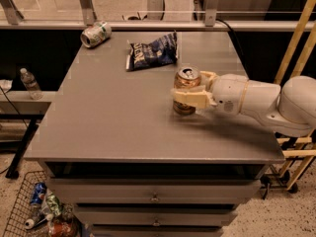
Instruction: Place orange can upright
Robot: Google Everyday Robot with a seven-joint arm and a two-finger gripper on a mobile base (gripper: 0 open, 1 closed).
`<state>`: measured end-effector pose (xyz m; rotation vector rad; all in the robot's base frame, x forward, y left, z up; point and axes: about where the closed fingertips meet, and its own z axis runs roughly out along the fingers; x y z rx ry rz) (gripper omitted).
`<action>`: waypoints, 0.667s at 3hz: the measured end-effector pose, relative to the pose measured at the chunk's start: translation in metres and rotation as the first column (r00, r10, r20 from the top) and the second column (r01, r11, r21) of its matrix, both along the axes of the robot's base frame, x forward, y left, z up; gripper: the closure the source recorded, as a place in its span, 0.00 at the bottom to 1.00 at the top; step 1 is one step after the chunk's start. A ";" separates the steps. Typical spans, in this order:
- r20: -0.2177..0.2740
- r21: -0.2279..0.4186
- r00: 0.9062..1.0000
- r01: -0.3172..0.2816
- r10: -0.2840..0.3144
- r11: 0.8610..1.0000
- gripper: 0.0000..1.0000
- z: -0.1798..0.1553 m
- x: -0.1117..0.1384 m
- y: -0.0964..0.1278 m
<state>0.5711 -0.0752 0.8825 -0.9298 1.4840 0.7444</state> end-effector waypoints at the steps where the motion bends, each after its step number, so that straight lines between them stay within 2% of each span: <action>1: 0.001 0.000 1.000 -0.004 0.004 1.000 0.12 0.000 0.000 0.003; 2: 0.001 0.000 1.000 -0.008 0.008 1.000 0.00 0.001 -0.001 0.005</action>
Offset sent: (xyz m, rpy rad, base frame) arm -0.0003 0.0023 0.0004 0.0000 -0.0005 0.0038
